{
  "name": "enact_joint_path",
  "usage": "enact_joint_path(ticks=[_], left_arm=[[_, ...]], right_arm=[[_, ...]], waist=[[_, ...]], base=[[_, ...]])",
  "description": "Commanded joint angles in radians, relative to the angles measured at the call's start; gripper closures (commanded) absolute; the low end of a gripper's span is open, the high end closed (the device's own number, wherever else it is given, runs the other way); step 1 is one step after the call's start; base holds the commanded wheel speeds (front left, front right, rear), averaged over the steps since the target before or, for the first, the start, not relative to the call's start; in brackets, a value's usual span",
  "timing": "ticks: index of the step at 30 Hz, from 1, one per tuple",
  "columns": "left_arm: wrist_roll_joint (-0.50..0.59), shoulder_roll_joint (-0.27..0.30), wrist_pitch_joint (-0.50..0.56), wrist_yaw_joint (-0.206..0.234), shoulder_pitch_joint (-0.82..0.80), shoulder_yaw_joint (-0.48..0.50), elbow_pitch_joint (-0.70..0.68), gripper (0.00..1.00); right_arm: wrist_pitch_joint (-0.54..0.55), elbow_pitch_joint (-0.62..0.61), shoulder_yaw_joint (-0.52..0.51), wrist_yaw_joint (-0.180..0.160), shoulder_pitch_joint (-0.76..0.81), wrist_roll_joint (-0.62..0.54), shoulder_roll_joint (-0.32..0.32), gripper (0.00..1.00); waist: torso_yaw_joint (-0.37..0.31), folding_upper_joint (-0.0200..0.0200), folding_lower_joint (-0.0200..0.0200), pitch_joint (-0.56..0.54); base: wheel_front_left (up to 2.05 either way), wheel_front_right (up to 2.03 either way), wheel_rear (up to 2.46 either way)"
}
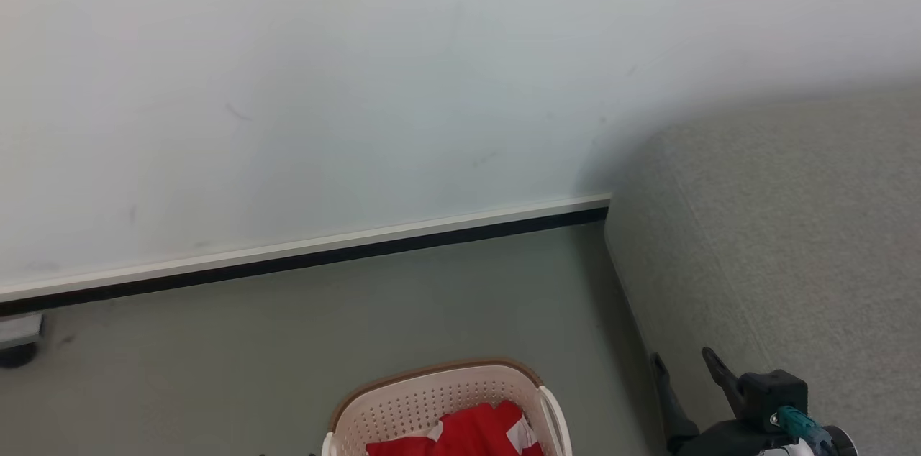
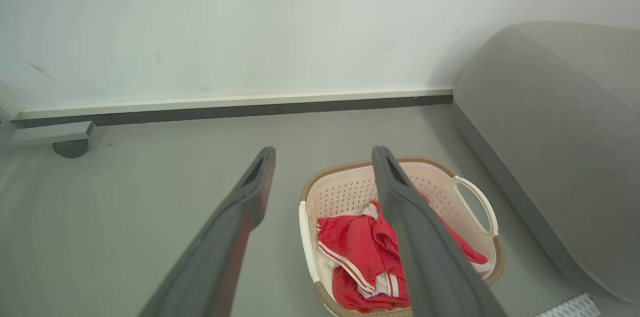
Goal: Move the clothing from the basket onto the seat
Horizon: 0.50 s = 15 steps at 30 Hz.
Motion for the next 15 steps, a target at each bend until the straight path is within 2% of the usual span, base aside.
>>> enact_joint_path(ticks=[1,7,14,15], left_arm=[[-0.01,-0.003,0.003,-0.007,-0.018,-0.016,0.023,0.0],[-0.03,-0.011,0.026,-0.043,-0.117,-0.097,0.149,0.0],[-0.07,-0.014,0.061,-0.028,-0.274,-0.13,0.345,0.0],[-0.07,-0.014,0.061,-0.028,-0.274,-0.13,0.345,0.0]], right_arm=[[0.005,-0.002,0.021,0.0,-0.013,-0.004,-0.014,0.0],[0.004,-0.008,0.086,0.0,-0.059,0.017,-0.022,0.0],[-0.03,-0.001,0.151,0.0,-0.135,0.031,-0.006,0.0],[-0.03,-0.001,0.151,0.0,-0.135,0.031,-0.006,0.0]], waist=[[-0.081,0.0,0.0,0.033],[-0.201,0.0,0.0,0.114],[-0.344,0.0,0.0,0.253],[-0.344,0.0,0.0,0.253]], base=[[0.0,0.0,0.0],[0.0,0.0,0.0],[0.0,0.0,0.0],[0.0,0.0,0.0]])
